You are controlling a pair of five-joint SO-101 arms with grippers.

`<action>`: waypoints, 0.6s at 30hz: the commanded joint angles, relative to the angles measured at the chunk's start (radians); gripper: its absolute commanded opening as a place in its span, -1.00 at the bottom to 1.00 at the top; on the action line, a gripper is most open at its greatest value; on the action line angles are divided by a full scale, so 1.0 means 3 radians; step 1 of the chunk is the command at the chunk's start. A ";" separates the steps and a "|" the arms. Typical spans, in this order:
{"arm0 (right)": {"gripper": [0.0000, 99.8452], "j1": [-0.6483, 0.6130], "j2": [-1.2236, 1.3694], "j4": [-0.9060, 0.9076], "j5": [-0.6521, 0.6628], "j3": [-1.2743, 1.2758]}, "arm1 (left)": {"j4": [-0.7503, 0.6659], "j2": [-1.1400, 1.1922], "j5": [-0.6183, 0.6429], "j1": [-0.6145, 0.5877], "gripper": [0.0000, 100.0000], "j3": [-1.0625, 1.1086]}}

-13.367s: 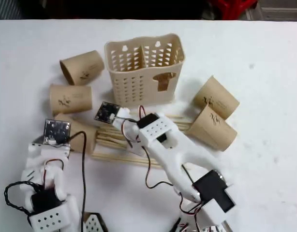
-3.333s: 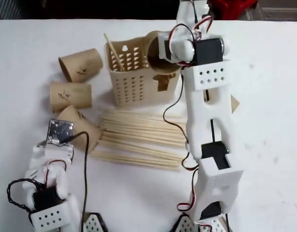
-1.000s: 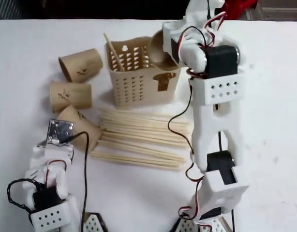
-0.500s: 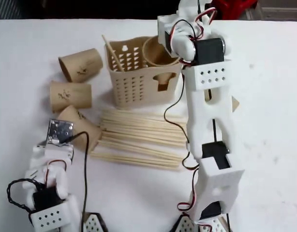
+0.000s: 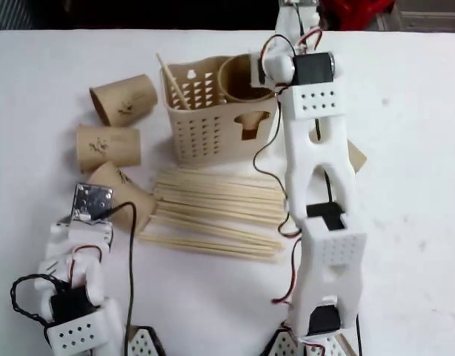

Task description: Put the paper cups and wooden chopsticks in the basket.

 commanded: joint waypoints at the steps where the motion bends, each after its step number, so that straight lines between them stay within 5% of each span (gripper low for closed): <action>1: -0.60 0.0125 0.0156 0.0110 0.0015 -0.0123 | 0.0010 -0.0018 -0.0031 0.0054 -0.66 -0.0005; 5: -0.63 0.0105 0.0279 0.0407 0.0015 -0.0123 | 0.0010 -0.0018 -0.0031 0.0054 -0.66 -0.0005; 9: -0.96 0.0013 0.0269 0.0821 0.0015 -0.0123 | 0.0010 -0.0018 -0.0031 0.0054 -0.66 -0.0005; 18: -0.96 -0.0263 0.0248 0.0990 -0.0169 -0.0092 | 0.0010 -0.0018 -0.0031 0.0054 -0.66 -0.0005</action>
